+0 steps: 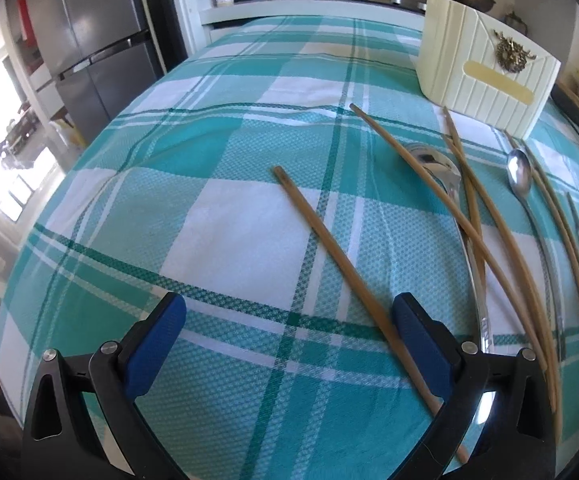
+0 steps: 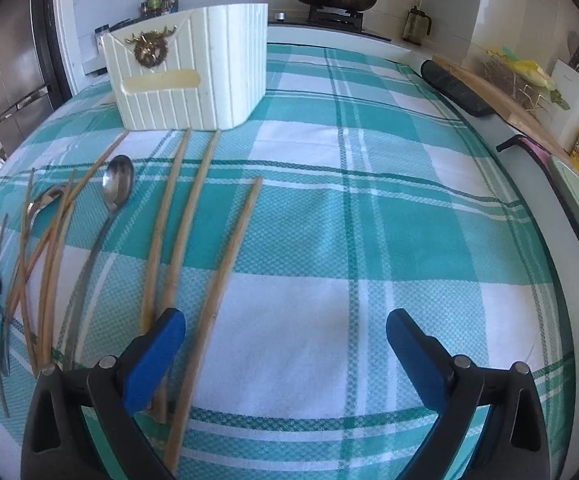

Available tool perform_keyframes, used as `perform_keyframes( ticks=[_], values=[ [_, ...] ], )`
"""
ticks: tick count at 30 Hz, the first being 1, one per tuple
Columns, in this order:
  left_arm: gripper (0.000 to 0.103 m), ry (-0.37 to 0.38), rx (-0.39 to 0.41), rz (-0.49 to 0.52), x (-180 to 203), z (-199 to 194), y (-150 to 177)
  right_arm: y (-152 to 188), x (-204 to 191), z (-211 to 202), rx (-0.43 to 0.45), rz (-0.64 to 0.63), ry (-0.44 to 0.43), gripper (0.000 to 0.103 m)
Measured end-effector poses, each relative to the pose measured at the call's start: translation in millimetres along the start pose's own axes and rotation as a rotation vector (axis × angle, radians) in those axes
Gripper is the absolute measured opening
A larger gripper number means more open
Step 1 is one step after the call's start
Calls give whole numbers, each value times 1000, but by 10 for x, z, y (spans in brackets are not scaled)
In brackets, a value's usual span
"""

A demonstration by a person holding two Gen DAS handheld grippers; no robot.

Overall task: Organize utensils
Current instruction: 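Lower the left tool onto a single wooden chopstick and close it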

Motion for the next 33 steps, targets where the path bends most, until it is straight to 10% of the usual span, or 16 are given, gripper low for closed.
perform_keyframes(
  ticks=[20,30,33],
  values=[
    [101,122,-185,196,-418,100,103,283,425,-114,-142,-39,-19,100],
    [59,194,-251,201,-255,336,-378,-1,238,57,-239,-52,-101,55],
    [33,196,-255,209,-170,402,-542,-167,217,166,-250,-35,-97,43]
  ],
)
Point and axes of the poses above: each gripper's, at about its wrist camera, not at the fingertips, and z roughly the way its jaws point, x to its right, y to its underside, the point moved 10 cm from there along z, roughly the way its jaws point, and after that the axes turned 5 degrees about z, right-handed, at the moved point
